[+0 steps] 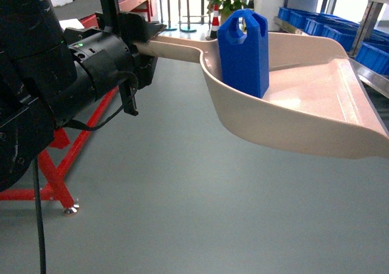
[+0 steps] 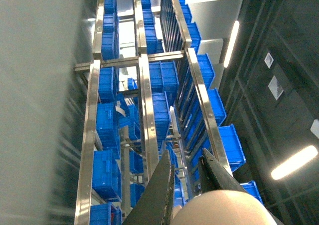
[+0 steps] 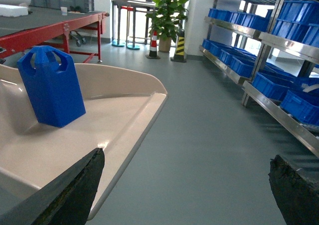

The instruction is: Place part in tray to right shelf

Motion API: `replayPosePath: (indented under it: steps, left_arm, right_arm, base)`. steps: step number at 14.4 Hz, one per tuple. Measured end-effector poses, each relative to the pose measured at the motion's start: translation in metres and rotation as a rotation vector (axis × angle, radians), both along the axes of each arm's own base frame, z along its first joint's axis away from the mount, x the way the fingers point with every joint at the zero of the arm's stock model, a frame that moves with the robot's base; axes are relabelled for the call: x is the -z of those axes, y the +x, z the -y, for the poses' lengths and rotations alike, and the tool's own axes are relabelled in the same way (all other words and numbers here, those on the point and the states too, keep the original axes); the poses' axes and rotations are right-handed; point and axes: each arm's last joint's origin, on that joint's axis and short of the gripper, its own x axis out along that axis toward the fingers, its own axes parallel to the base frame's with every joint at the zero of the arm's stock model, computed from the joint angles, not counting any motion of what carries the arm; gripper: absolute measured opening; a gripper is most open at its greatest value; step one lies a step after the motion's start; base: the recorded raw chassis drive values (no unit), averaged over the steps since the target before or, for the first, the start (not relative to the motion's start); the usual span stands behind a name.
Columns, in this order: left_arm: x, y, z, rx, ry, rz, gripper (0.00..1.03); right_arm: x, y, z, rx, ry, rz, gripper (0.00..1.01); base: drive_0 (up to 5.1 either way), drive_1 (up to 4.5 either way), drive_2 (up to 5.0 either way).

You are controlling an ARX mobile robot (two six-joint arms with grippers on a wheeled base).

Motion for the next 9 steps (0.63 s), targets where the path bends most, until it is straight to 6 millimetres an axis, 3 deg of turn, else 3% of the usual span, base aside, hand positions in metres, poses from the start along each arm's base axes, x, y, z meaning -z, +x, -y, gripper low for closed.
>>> replayPosePath:
  steps: [9]
  left_arm:
    - [0.0,0.0,0.0,-0.001,0.0,0.0,0.12]
  right_arm:
    - [0.0001,0.0,0.0,-0.001,-0.001,-0.001,0.98]
  base:
    - [-0.1,4.21,-4.4]
